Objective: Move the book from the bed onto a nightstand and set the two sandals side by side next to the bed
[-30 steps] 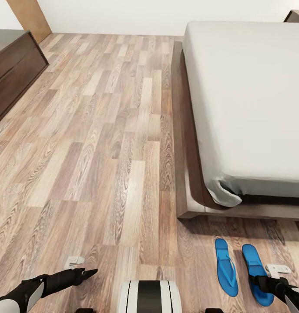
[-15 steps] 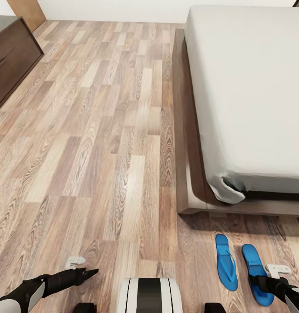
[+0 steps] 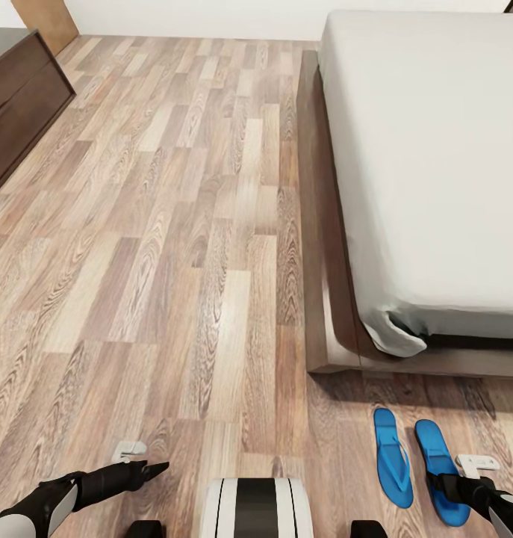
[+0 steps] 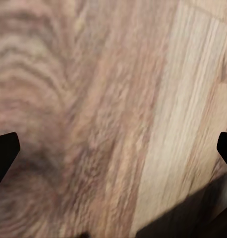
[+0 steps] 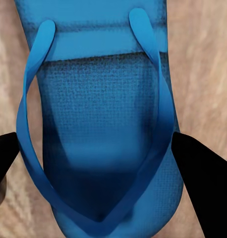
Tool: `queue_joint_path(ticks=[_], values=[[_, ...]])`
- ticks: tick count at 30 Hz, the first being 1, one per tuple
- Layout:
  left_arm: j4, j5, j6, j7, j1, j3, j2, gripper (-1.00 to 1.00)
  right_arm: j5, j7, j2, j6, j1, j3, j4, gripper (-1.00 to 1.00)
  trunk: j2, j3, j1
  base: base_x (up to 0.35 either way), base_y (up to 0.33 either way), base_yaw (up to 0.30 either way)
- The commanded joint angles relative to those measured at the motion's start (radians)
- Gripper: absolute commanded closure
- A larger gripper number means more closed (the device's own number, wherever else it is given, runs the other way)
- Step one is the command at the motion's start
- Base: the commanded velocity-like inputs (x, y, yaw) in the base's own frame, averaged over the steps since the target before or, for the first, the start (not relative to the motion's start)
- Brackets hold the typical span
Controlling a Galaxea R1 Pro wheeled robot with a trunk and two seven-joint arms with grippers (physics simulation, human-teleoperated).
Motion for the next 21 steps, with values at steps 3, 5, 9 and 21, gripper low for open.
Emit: queue_joint_path(ticks=[3,5,9,21], values=[[-0.001,-0.004,0.007,-0.005,0.0,0.007,0.0,-1.0,0.01,0.005,0.0,-0.004,-0.001,-0.009,0.001,1.0,0.0,-0.001,0.0,0.021,0.0,0.0],[-0.001,-0.004,0.007,-0.005,0.0,0.007,0.0,-1.0,0.01,0.005,0.0,-0.004,-0.001,-0.009,0.001,1.0,0.0,-0.001,0.0,0.197,0.0,0.0],[0.0,-0.004,0.007,-0.005,0.0,0.007,0.0,-1.0,0.01,0.005,0.0,-0.005,-0.001,-0.009,0.001,1.0,0.0,-0.001,0.0,0.128,0.0,0.0],[-0.001,-0.004,0.008,-0.005,0.0,0.007,0.0,-1.0,0.01,0.005,0.0,-0.005,-0.001,-0.009,0.001,1.0,-0.002,-0.024,0.003,0.006,0.0,0.0]])
